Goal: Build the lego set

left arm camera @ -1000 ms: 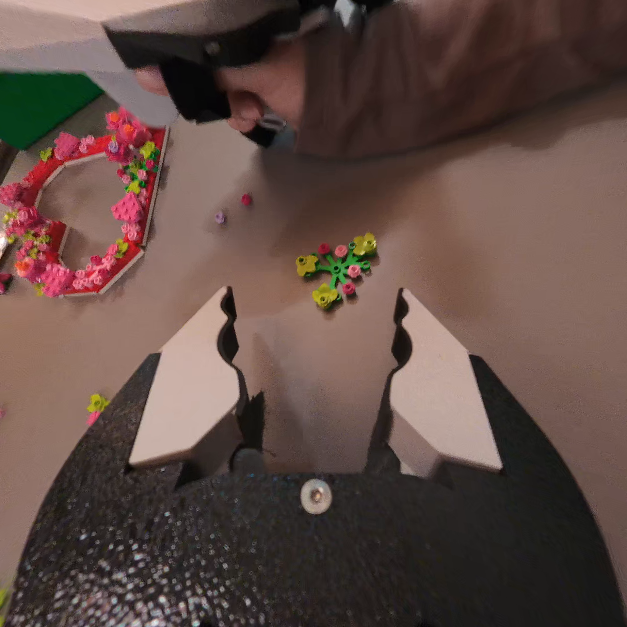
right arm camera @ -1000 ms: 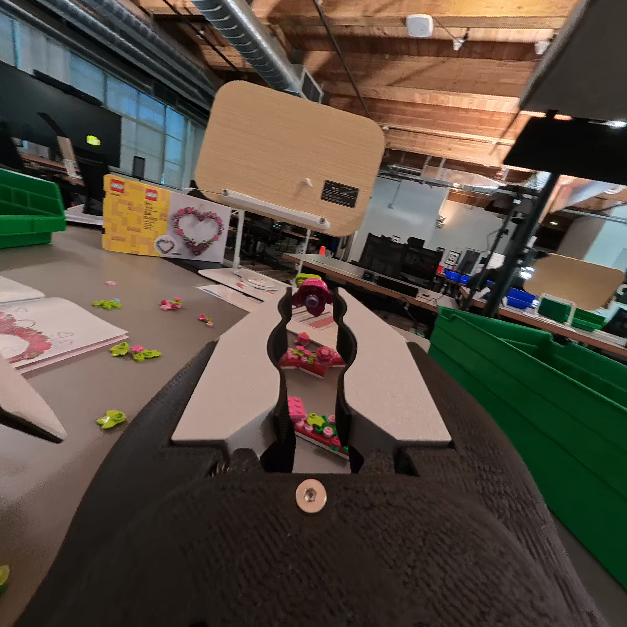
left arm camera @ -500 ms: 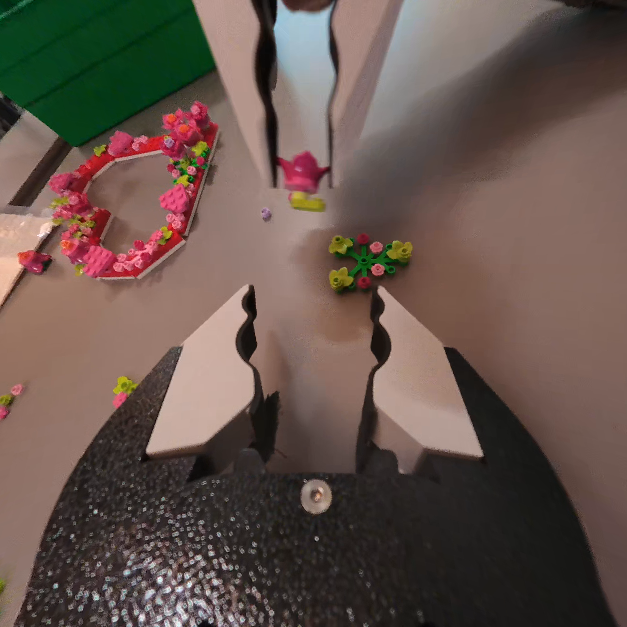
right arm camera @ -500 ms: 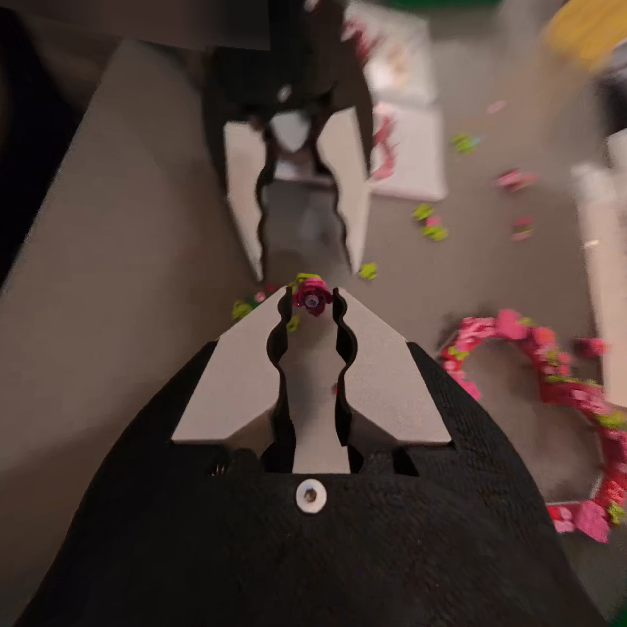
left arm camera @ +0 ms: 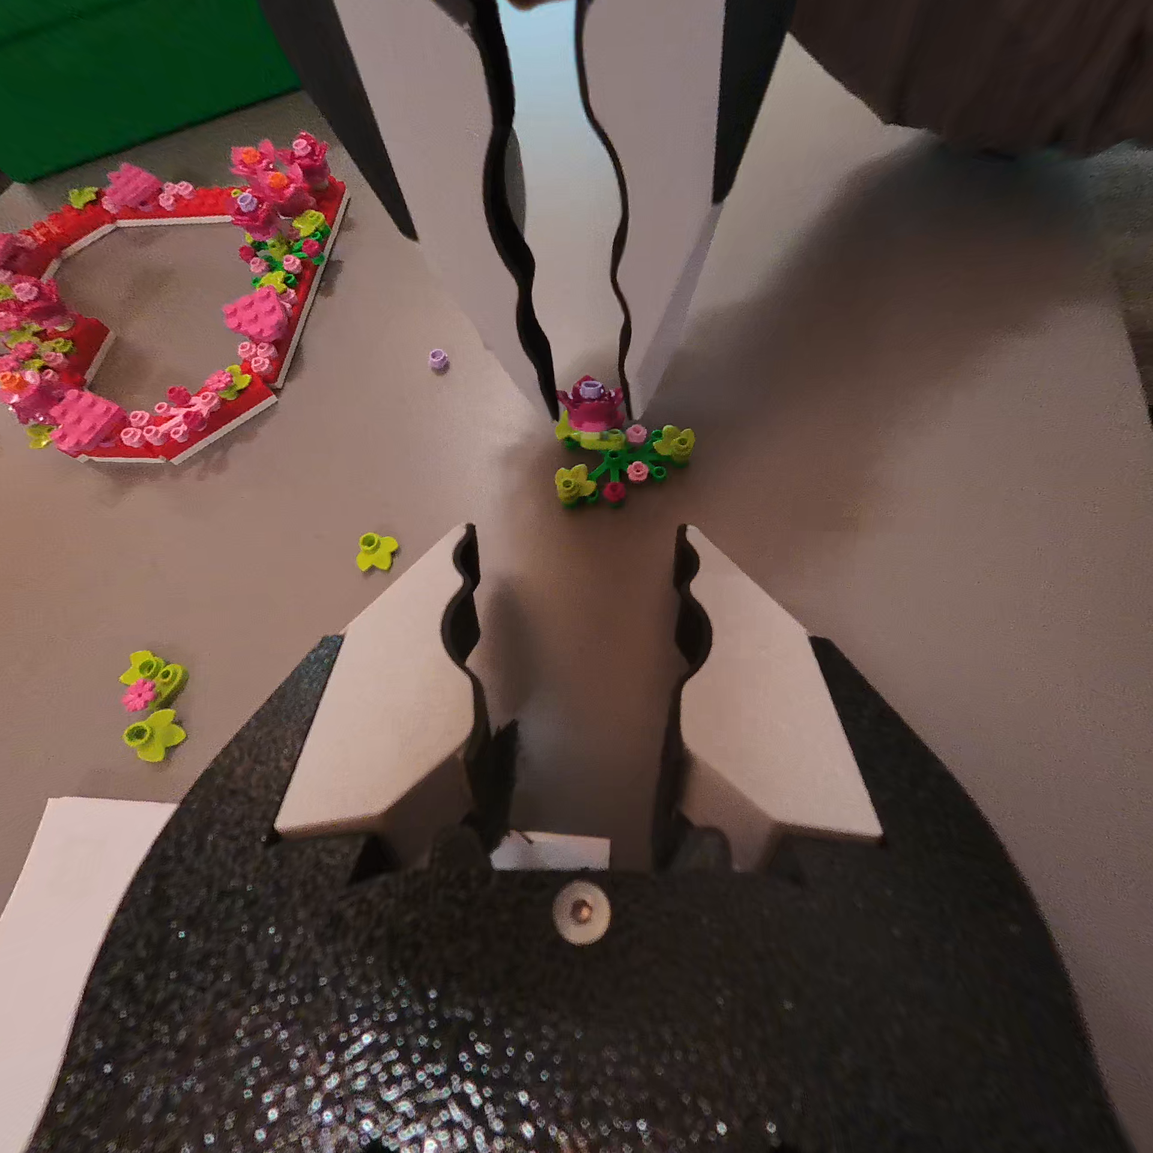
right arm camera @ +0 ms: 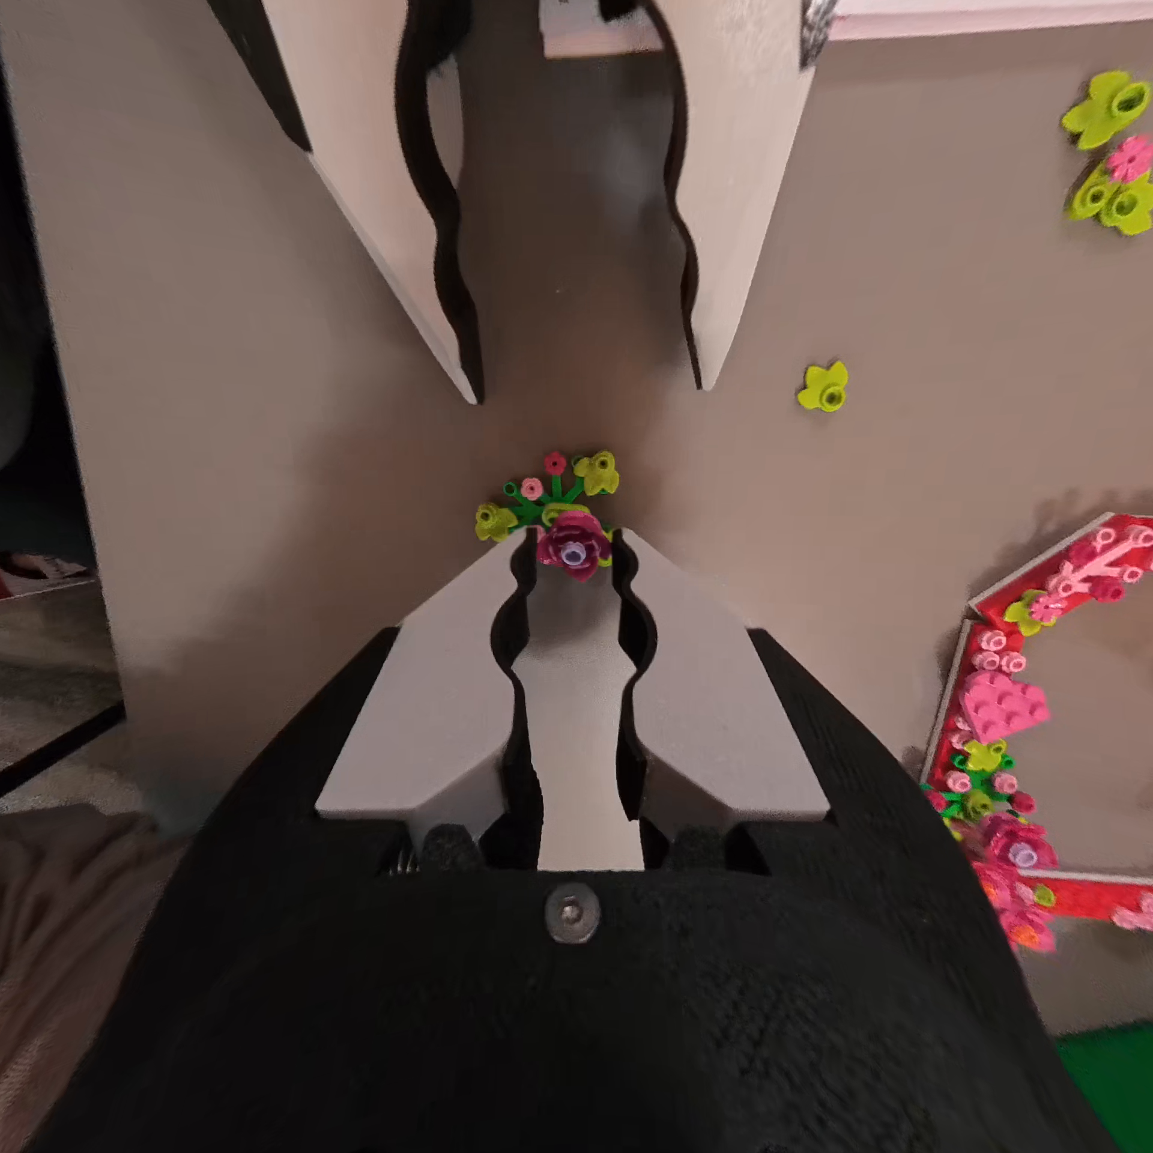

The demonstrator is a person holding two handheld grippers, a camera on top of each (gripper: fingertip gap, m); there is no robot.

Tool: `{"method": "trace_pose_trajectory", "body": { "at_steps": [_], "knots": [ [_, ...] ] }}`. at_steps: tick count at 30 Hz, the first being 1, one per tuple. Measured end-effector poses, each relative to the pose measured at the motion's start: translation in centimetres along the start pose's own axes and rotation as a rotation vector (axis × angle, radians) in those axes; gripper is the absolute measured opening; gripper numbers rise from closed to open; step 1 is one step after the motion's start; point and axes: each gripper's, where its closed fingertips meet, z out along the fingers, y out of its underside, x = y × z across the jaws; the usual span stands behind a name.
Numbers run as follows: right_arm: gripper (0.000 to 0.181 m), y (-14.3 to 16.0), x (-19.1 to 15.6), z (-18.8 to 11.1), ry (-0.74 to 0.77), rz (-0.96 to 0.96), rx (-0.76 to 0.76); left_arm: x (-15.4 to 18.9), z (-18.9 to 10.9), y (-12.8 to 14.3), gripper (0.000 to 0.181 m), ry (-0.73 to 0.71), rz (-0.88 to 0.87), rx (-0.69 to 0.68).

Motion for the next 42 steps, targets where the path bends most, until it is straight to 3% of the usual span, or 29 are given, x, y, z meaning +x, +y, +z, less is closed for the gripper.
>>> {"method": "trace_pose_trajectory", "body": {
  "at_steps": [8,35,42],
  "knots": [
    [0.022,0.8,0.1,0.5,0.083,-0.023,-0.136,0.4,0.4,0.4,0.060,0.024,-0.012,-0.020],
    [0.022,-0.2,0.3,0.8,0.127,-0.069,-0.148,2.4,0.9,0.3,0.052,0.119,-0.028,-0.023],
    [0.023,0.0,0.4,0.8,0.123,-0.047,-0.150,3.4,0.2,-1.5,0.044,0.154,0.061,0.086]
  ]
}}
